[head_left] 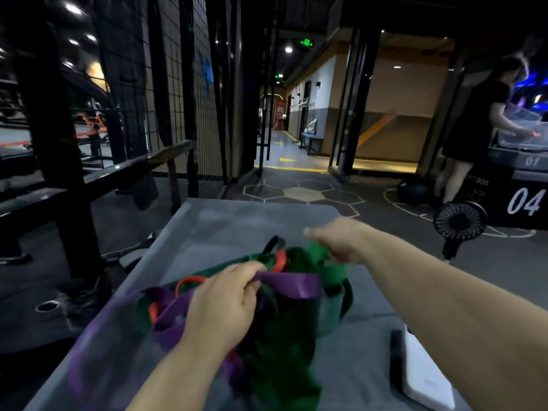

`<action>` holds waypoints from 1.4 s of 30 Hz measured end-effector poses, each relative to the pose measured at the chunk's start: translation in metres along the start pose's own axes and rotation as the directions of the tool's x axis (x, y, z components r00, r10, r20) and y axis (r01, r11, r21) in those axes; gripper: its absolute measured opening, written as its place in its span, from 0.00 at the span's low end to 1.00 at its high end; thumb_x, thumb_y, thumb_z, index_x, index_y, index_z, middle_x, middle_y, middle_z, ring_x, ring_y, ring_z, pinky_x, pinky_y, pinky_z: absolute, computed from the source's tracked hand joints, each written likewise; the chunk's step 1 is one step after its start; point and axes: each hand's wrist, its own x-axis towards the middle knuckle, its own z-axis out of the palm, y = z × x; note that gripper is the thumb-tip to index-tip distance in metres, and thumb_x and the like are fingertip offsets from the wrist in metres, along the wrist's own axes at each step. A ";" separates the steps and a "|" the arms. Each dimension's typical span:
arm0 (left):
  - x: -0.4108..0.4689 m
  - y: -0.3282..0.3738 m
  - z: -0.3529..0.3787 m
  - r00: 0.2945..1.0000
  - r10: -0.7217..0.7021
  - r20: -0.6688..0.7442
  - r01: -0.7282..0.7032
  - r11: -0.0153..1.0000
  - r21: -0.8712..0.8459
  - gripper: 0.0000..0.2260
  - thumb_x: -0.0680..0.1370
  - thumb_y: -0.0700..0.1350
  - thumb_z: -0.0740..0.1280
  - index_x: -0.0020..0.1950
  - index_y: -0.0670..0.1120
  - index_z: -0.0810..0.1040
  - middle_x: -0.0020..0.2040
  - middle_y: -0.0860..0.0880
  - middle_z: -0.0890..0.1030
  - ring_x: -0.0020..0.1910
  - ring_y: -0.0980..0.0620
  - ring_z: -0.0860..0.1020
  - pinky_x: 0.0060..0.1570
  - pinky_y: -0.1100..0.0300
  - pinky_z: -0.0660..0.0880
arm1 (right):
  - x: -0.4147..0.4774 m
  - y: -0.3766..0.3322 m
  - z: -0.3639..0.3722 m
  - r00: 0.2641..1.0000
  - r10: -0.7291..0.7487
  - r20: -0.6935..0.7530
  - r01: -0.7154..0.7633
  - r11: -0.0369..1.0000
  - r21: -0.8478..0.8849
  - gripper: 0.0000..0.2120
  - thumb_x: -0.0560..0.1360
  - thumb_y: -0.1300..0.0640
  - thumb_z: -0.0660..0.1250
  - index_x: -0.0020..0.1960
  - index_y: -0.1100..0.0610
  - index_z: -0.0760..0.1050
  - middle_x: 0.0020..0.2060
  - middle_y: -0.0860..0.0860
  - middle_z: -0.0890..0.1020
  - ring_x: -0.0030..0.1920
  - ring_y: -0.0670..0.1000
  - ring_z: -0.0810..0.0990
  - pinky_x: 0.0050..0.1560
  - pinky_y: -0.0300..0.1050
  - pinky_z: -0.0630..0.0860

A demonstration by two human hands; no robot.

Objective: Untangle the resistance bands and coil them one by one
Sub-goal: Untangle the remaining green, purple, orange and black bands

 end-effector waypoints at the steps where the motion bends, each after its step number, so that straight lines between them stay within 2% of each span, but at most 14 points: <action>1: -0.008 -0.006 0.006 0.992 -0.020 0.125 0.018 1.000 0.016 0.12 0.75 0.47 0.62 0.56 0.57 0.78 0.53 0.57 0.82 0.53 0.52 0.79 0.49 0.58 0.74 | -0.001 0.013 0.005 0.998 0.006 0.056 0.002 0.990 -0.143 0.14 0.78 0.48 0.68 0.46 0.60 0.72 0.35 0.54 0.74 0.30 0.51 0.73 0.31 0.42 0.71; 4: -0.025 -0.016 0.017 0.908 -0.099 0.406 0.106 0.994 0.006 0.13 0.79 0.47 0.61 0.62 0.61 0.73 0.61 0.57 0.78 0.61 0.52 0.75 0.58 0.59 0.70 | -0.008 0.038 0.020 0.975 -0.172 0.138 0.214 0.889 -0.405 0.16 0.77 0.49 0.69 0.62 0.52 0.74 0.58 0.52 0.77 0.52 0.51 0.78 0.49 0.41 0.76; 6: -0.032 -0.018 0.019 0.869 -0.110 0.482 0.106 0.994 0.036 0.14 0.80 0.47 0.61 0.64 0.60 0.72 0.63 0.57 0.77 0.63 0.52 0.74 0.60 0.58 0.70 | -0.018 0.040 0.028 0.920 -0.314 0.235 0.388 0.811 -0.438 0.22 0.76 0.54 0.70 0.69 0.48 0.71 0.69 0.50 0.71 0.66 0.51 0.71 0.63 0.40 0.67; 8: -0.038 -0.022 0.019 0.828 -0.121 0.548 0.104 0.993 0.063 0.14 0.80 0.47 0.61 0.63 0.62 0.70 0.63 0.56 0.77 0.63 0.50 0.74 0.61 0.55 0.71 | -0.025 0.039 0.034 0.861 -0.359 0.359 0.500 0.727 -0.471 0.25 0.77 0.60 0.68 0.72 0.47 0.69 0.73 0.49 0.66 0.72 0.50 0.64 0.66 0.35 0.59; 11: -0.045 -0.027 0.017 0.774 -0.125 0.620 0.090 0.992 0.087 0.15 0.80 0.48 0.61 0.63 0.64 0.69 0.64 0.55 0.76 0.64 0.50 0.73 0.61 0.55 0.71 | -0.024 0.040 0.044 0.853 -0.329 0.406 0.514 0.667 -0.540 0.32 0.74 0.63 0.69 0.74 0.47 0.63 0.72 0.49 0.66 0.68 0.51 0.69 0.66 0.40 0.64; 15: -0.048 -0.030 0.011 0.737 -0.082 0.670 0.053 0.997 0.063 0.14 0.79 0.51 0.62 0.64 0.62 0.71 0.60 0.55 0.78 0.61 0.50 0.75 0.57 0.58 0.72 | -0.020 0.033 0.042 0.867 -0.328 0.376 0.499 0.589 -0.636 0.45 0.67 0.56 0.79 0.71 0.43 0.51 0.66 0.50 0.69 0.53 0.50 0.74 0.52 0.47 0.74; 20: -0.048 -0.030 0.010 0.706 -0.036 0.707 0.054 0.999 -0.003 0.15 0.75 0.60 0.66 0.59 0.61 0.72 0.51 0.56 0.80 0.53 0.53 0.77 0.52 0.57 0.74 | -0.019 0.019 0.044 0.746 -0.330 0.579 0.587 -0.085 -0.805 0.48 0.66 0.44 0.78 0.76 0.35 0.52 0.73 0.50 0.57 0.73 0.55 0.58 0.70 0.51 0.62; 22: -0.047 -0.028 0.011 0.690 -0.008 0.724 0.026 1.000 -0.013 0.12 0.76 0.59 0.66 0.58 0.59 0.73 0.48 0.56 0.80 0.51 0.53 0.77 0.52 0.56 0.74 | -0.015 0.018 0.049 0.755 -0.214 0.620 0.605 -0.136 -0.784 0.45 0.64 0.45 0.79 0.74 0.39 0.58 0.77 0.50 0.51 0.77 0.55 0.50 0.74 0.52 0.58; 26: -0.046 -0.031 0.012 0.661 0.031 0.749 0.033 0.997 -0.071 0.06 0.77 0.57 0.65 0.49 0.59 0.69 0.39 0.56 0.75 0.46 0.51 0.77 0.48 0.52 0.75 | -0.009 0.014 0.054 0.792 -0.027 0.610 0.610 0.016 -0.792 0.51 0.58 0.47 0.83 0.71 0.42 0.55 0.65 0.48 0.75 0.61 0.56 0.75 0.61 0.55 0.73; 29: -0.045 -0.035 0.013 0.665 0.018 0.746 0.031 0.998 -0.052 0.07 0.77 0.57 0.64 0.51 0.58 0.70 0.44 0.56 0.77 0.50 0.50 0.77 0.50 0.52 0.75 | -0.008 0.014 0.062 0.771 0.057 0.635 0.637 -0.116 -0.762 0.57 0.58 0.43 0.82 0.75 0.39 0.49 0.66 0.49 0.73 0.62 0.56 0.75 0.62 0.55 0.71; 32: -0.044 -0.035 0.012 0.672 0.008 0.741 0.035 0.998 -0.043 0.06 0.77 0.56 0.64 0.50 0.58 0.69 0.48 0.53 0.80 0.50 0.49 0.78 0.49 0.53 0.75 | -0.011 0.012 0.068 0.774 0.101 0.625 0.623 -0.296 -0.724 0.45 0.62 0.36 0.78 0.73 0.44 0.62 0.60 0.50 0.77 0.63 0.56 0.73 0.62 0.52 0.70; 35: -0.043 -0.037 0.008 0.720 -0.028 0.693 0.084 0.995 -0.047 0.06 0.78 0.54 0.63 0.47 0.61 0.66 0.44 0.53 0.81 0.46 0.49 0.80 0.47 0.54 0.76 | -0.006 0.014 0.063 0.784 0.167 0.598 0.620 -0.174 -0.765 0.25 0.67 0.37 0.74 0.54 0.54 0.77 0.40 0.47 0.77 0.50 0.54 0.77 0.55 0.49 0.74; 38: -0.039 -0.038 0.005 0.816 -0.075 0.573 0.118 0.992 -0.039 0.07 0.78 0.55 0.62 0.55 0.61 0.67 0.51 0.54 0.81 0.55 0.48 0.79 0.52 0.52 0.75 | 0.003 0.005 0.047 0.812 0.174 0.558 0.532 0.176 -0.829 0.23 0.67 0.39 0.75 0.54 0.54 0.79 0.44 0.49 0.79 0.48 0.54 0.77 0.50 0.46 0.75; 42: -0.028 -0.035 -0.004 0.945 -0.182 0.272 0.203 0.978 -0.048 0.11 0.80 0.54 0.59 0.63 0.60 0.72 0.56 0.54 0.81 0.58 0.49 0.78 0.52 0.54 0.74 | 0.015 -0.026 0.022 0.899 -0.032 0.438 0.400 0.470 -0.787 0.21 0.68 0.36 0.73 0.49 0.53 0.80 0.40 0.48 0.79 0.41 0.51 0.77 0.42 0.44 0.74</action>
